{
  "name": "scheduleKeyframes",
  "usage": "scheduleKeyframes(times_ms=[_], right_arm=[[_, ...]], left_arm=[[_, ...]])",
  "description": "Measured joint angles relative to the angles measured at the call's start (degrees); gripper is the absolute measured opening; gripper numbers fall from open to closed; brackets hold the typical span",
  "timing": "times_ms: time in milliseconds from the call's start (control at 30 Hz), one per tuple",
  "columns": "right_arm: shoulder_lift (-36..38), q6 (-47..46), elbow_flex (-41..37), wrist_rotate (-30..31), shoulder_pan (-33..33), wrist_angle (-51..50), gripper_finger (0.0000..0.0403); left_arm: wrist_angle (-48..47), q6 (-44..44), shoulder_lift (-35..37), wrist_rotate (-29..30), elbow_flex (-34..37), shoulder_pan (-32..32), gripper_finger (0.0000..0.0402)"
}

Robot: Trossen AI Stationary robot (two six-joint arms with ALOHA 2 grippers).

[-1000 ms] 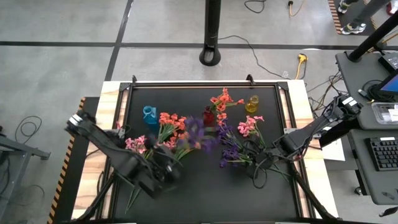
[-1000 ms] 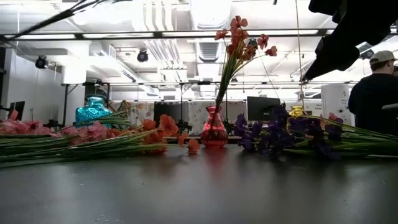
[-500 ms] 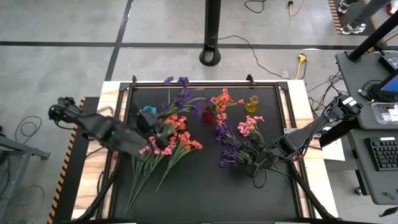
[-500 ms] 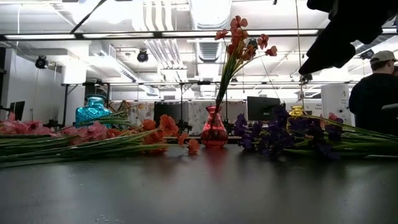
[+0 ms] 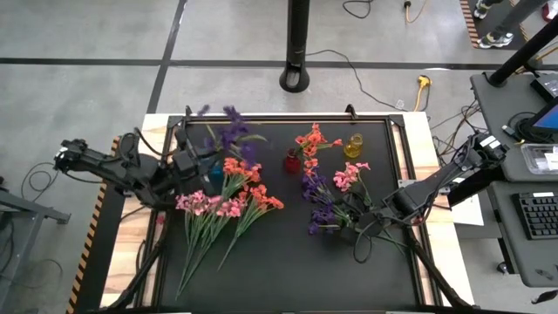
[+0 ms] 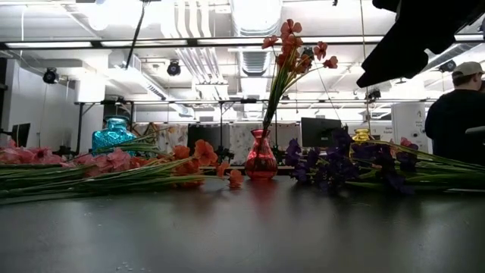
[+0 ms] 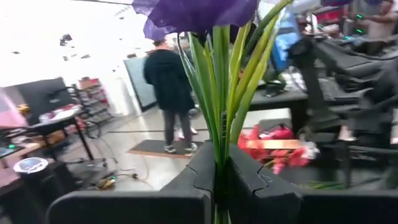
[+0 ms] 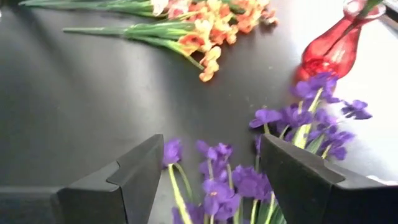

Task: Sort flowers into vase by color
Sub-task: Put the bottom left violet flowers into the blue vase

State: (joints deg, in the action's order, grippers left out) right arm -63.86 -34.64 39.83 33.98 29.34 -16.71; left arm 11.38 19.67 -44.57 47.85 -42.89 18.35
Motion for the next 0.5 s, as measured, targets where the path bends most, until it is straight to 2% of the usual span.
scheduleKeyframes(times_ms=[167,267,367,500], right_arm=[[0.0,0.2,0.0,2.1,0.0,0.3,0.0261],[0.0,0.2,0.0,2.1,0.0,0.5,0.0258],[0.0,0.4,0.0,2.1,0.0,0.7,0.0256],[0.0,0.4,0.0,2.2,0.0,0.7,0.0259]], left_arm=[[8.5,7.0,7.9,0.3,10.2,-3.8,0.0],[15.3,11.8,11.9,-1.5,14.6,-5.8,0.0],[21.1,12.8,15.6,-3.3,18.4,-8.2,0.0],[22.3,11.0,19.0,-3.2,22.6,-11.5,0.0]])
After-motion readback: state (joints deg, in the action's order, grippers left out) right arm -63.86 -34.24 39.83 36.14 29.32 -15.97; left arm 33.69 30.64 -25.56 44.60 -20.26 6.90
